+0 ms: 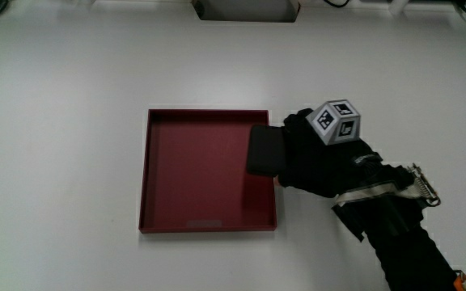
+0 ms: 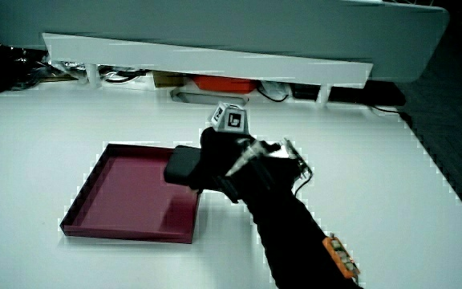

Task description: Pick battery from desk

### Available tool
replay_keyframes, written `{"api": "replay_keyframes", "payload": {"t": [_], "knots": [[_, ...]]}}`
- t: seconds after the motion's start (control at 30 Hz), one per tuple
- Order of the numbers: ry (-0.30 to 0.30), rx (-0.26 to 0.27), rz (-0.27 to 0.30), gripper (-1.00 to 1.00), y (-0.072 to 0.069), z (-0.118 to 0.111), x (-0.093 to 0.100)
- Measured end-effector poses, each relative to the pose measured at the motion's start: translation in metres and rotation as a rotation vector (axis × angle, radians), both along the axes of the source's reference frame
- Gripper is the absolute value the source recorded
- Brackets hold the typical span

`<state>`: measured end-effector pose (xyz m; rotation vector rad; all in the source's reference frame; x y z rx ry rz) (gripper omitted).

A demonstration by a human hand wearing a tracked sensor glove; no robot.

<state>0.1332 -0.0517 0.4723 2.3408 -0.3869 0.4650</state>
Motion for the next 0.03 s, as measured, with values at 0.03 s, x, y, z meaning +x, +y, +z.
{"api": "replay_keyframes", "payload": {"t": [0.03], "knots": [[-0.003, 0.012, -0.008, 1.0, 0.0007, -0.0024, -0.0058]]}}
